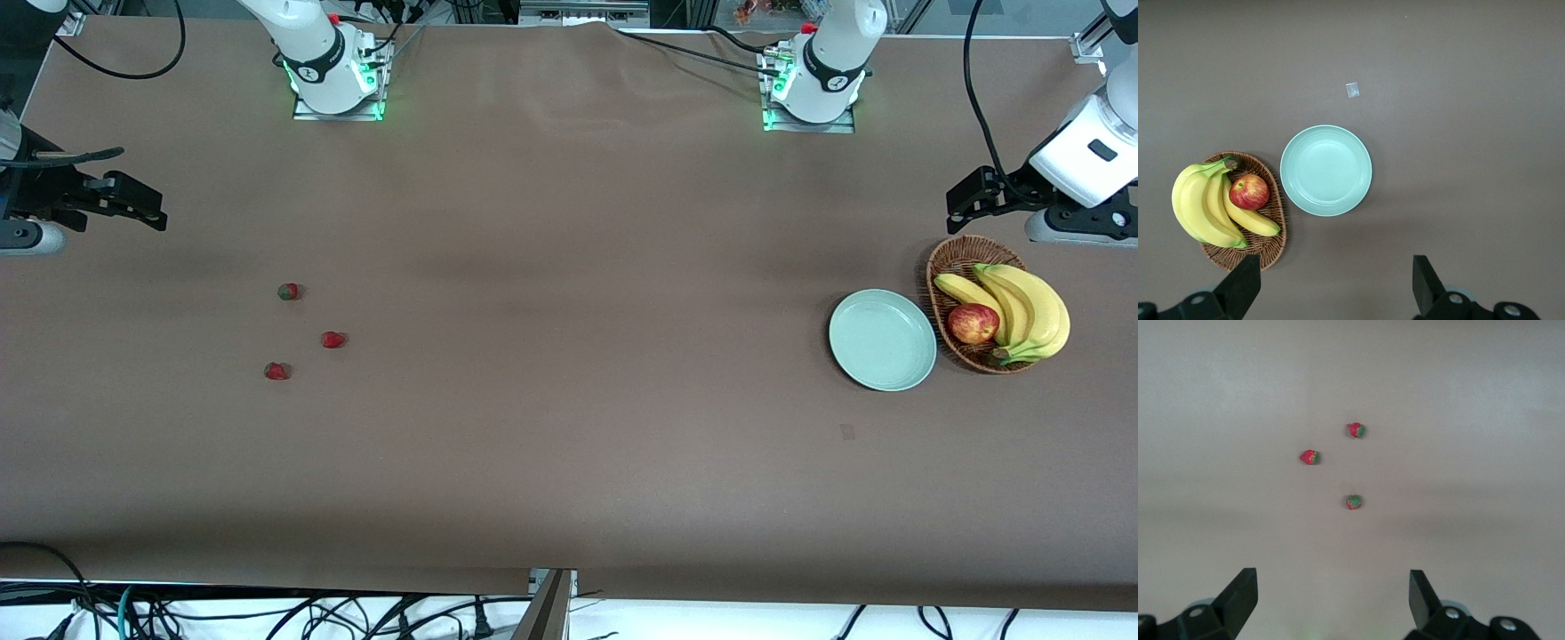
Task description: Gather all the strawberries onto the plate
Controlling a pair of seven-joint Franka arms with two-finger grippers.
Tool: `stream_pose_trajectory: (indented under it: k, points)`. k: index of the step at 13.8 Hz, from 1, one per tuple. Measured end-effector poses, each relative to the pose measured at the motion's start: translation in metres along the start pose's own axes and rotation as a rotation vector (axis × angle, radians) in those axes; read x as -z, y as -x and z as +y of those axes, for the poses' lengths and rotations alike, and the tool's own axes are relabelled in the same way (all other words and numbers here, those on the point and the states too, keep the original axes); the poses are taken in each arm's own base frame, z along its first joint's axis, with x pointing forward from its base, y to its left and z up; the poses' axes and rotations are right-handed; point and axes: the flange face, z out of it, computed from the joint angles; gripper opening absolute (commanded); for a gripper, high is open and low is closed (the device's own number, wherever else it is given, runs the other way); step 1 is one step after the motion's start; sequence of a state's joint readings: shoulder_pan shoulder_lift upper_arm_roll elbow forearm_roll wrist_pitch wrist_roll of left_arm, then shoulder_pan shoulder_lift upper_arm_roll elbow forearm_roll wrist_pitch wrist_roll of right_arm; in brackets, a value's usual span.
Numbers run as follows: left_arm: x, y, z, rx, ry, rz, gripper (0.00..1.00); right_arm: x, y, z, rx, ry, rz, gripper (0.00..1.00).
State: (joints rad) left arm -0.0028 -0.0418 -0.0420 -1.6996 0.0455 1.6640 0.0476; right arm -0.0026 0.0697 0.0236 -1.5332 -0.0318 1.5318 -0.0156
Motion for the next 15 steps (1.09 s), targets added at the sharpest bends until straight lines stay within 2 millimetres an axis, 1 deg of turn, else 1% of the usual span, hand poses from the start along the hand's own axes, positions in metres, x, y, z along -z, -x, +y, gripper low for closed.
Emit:
stream_pose_trajectory:
  k: [11,15]
  points:
    - [0.0004,0.0014,0.0000,0.000,0.001,-0.011,1.00,-0.0005,-0.0003,0.0000,0.000,0.000,-0.001,1.00]
    - [0.0005,0.0014,-0.0001,0.000,0.001,-0.011,1.00,-0.0066,-0.0038,0.0000,0.000,0.000,-0.011,1.00]
